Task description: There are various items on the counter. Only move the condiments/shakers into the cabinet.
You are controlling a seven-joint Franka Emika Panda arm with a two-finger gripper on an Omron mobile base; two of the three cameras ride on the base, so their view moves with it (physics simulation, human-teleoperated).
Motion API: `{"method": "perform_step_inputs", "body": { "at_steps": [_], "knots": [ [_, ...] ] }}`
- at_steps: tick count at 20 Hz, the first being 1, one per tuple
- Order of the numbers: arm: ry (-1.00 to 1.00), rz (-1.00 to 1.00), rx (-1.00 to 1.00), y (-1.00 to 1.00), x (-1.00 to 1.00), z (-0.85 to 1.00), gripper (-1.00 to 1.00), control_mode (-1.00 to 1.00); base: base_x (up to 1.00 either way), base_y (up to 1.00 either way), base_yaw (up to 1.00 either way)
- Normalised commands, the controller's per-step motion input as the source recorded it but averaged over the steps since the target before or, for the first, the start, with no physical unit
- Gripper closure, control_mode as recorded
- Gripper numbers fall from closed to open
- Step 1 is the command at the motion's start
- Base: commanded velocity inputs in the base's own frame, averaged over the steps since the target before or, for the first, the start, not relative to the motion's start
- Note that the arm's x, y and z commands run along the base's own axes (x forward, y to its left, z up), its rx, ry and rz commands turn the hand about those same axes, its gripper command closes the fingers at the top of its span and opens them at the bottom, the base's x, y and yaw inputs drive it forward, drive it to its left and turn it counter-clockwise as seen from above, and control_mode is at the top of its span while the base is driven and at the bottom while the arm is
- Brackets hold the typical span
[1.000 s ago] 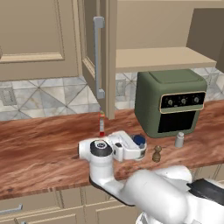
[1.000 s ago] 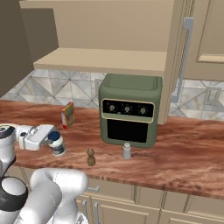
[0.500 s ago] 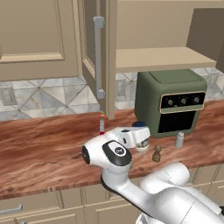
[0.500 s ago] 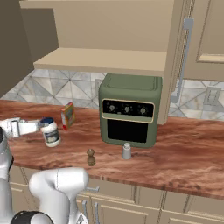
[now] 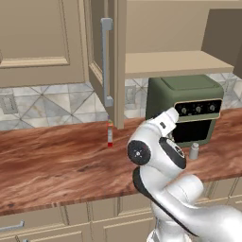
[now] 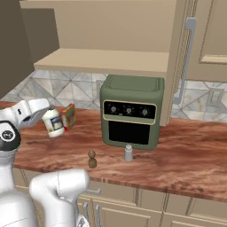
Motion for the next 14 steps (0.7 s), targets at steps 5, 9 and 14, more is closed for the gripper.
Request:
{"method": "perform_step_inputs", "body": {
  "at_steps": [5, 9, 14],
  "knots": [
    [0.42, 0.45, 0.05, 0.04, 0.03, 0.6, 1.0, -1.0, 0.0, 0.0, 0.0],
    [0.35, 0.39, 0.18, 0.19, 0.08, 0.56, 1.0, -1.0, 0.0, 0.0, 0.0],
    [0.32, 0.32, 0.29, 0.16, 0.06, 0.54, 1.0, -1.0, 0.0, 0.0, 0.0]
  ]
}}
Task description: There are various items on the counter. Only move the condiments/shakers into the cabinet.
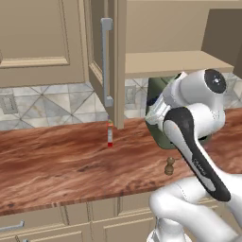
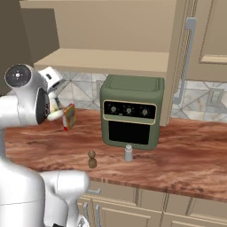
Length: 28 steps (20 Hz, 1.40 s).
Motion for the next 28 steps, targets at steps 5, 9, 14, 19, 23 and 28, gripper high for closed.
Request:
{"method": "perform_step_inputs", "body": {
  "at_steps": [5, 9, 14, 19, 23, 28],
  "knots": [
    [0.16, 0.24, 0.38, 0.13, 0.05, 0.55, 1.0, -1.0, 0.0, 0.0, 0.0],
    [0.01, 0.1, 0.32, 0.21, 0.01, 0.55, 1.0, -1.0, 0.0, 0.0, 0.0],
    [0.0, 0.01, 0.25, 0.17, 0.0, 0.5, 1.0, -1.0, 0.0, 0.0, 0.0],
    [-0.07, -0.01, 0.08, 0.08, 0.05, 0.33, 1.0, -1.0, 0.0, 0.0, 0.0],
    [-0.07, -0.05, 0.0, 0.14, 0.36, 0.18, 1.0, -1.0, 0.0, 0.0, 0.0],
    [-0.06, -0.04, 0.0, 0.12, 0.48, 0.19, 1.0, -1.0, 0.0, 0.0, 0.0]
  ]
}}
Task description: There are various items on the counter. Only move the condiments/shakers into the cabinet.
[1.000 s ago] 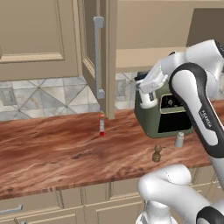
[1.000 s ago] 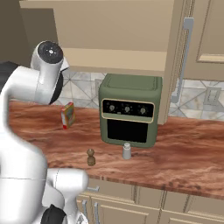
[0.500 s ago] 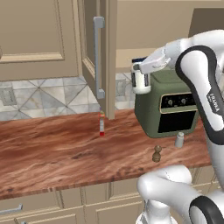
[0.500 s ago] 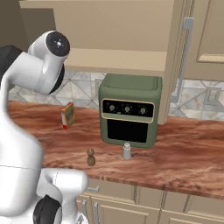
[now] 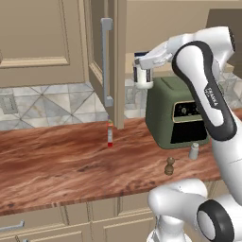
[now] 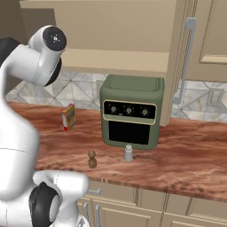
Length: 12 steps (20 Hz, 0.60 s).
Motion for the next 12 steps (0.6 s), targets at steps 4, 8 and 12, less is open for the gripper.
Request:
{"method": "perform_step_inputs", "body": {
  "at_steps": [4, 8, 12],
  "knots": [
    [-0.08, 0.0, 0.0, 0.07, 0.61, 0.24, 1.0, -1.0, 0.0, 0.0, 0.0],
    [-0.08, 0.0, 0.01, 0.04, 0.51, 0.23, 1.0, -1.0, 0.0, 0.0, 0.0],
    [-0.12, 0.0, 0.0, 0.16, 0.49, 0.05, 1.0, -1.0, 0.0, 0.0, 0.0]
  ]
}}
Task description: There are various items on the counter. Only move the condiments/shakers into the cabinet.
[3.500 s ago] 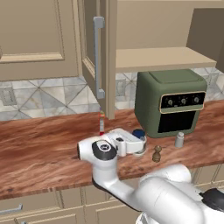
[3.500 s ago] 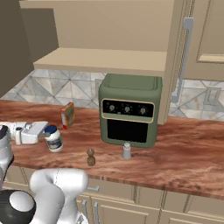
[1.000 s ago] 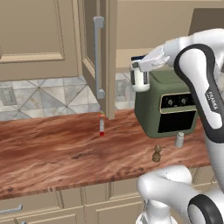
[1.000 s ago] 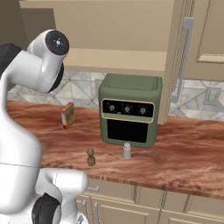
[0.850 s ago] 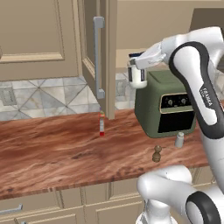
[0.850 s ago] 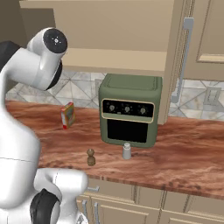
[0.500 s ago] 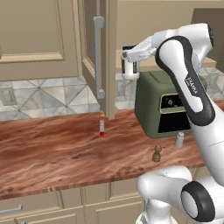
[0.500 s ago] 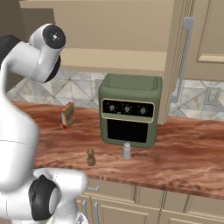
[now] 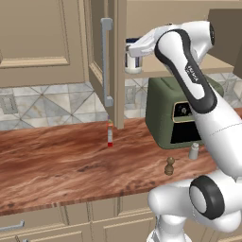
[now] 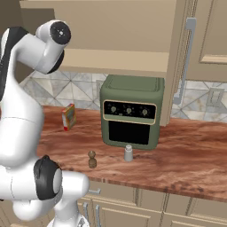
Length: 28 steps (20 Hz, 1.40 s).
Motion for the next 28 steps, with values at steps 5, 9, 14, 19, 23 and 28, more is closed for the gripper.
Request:
{"method": "perform_step_inputs", "body": {
  "at_steps": [5, 9, 14, 19, 23, 28],
  "knots": [
    [-0.11, 0.0, 0.0, 0.2, 0.45, 0.0, 1.0, -1.0, 0.0, 0.0, 0.0],
    [-0.01, 0.0, 0.0, 0.12, 0.51, 0.0, 1.0, -1.0, 0.0, 0.0, 0.0],
    [0.09, 0.0, 0.0, 0.09, 0.61, 0.0, 1.0, -1.0, 0.0, 0.0, 0.0],
    [0.09, 0.0, 0.0, 0.12, 0.62, 0.0, 1.0, -1.0, 0.0, 0.0, 0.0],
    [0.0, 0.0, 0.0, 0.14, 0.56, -0.03, 1.0, -1.0, 0.0, 0.0, 0.0],
    [0.0, 0.0, 0.0, 0.08, 0.5, -0.13, 1.0, -1.0, 0.0, 0.0, 0.0]
  ]
}}
